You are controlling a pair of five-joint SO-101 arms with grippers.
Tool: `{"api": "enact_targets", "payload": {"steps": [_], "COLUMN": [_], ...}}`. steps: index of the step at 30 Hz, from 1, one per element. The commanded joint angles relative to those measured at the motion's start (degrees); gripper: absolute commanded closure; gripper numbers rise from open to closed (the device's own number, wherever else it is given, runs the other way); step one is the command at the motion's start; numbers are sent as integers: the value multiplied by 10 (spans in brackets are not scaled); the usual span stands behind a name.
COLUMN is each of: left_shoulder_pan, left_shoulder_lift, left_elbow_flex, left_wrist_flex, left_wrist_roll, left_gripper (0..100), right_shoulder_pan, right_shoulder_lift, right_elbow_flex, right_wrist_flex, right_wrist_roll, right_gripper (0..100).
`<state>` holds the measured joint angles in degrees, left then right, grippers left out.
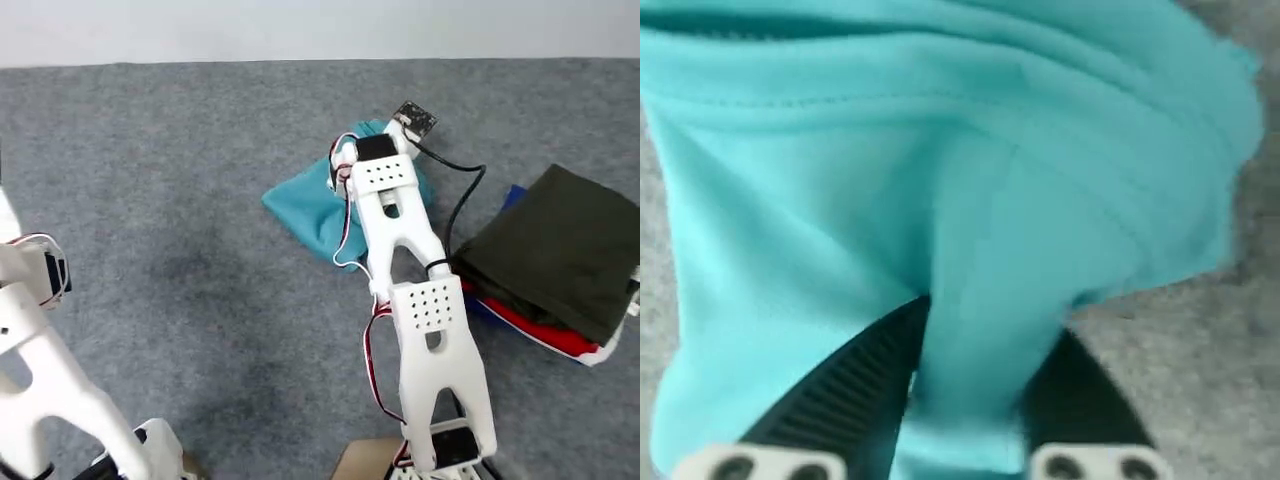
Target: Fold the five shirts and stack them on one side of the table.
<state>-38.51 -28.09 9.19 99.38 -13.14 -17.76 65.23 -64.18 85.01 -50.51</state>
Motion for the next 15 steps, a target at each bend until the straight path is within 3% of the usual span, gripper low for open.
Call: {"api": "enact_targets", "payload": {"steps": [1,8,15], "left_shoulder_pan": [-4,-4,-4], "left_shoulder_lift": [-15,-15,-15], "left_elbow_flex": [-3,-3,-2], "left_wrist_flex": [11,11,11], "left_wrist_roll": [-4,-3,-4], "left_gripper": [885,885,885], "right_shoulder_pan": [-13,-11,15], "right_shoulder_lift": [2,5,3], "right_elbow_flex": [-63,-240,-320], "right_wrist_flex": [58,175,179], "right_wrist_roll": [25,90,179], "right_gripper": [990,990,991]}}
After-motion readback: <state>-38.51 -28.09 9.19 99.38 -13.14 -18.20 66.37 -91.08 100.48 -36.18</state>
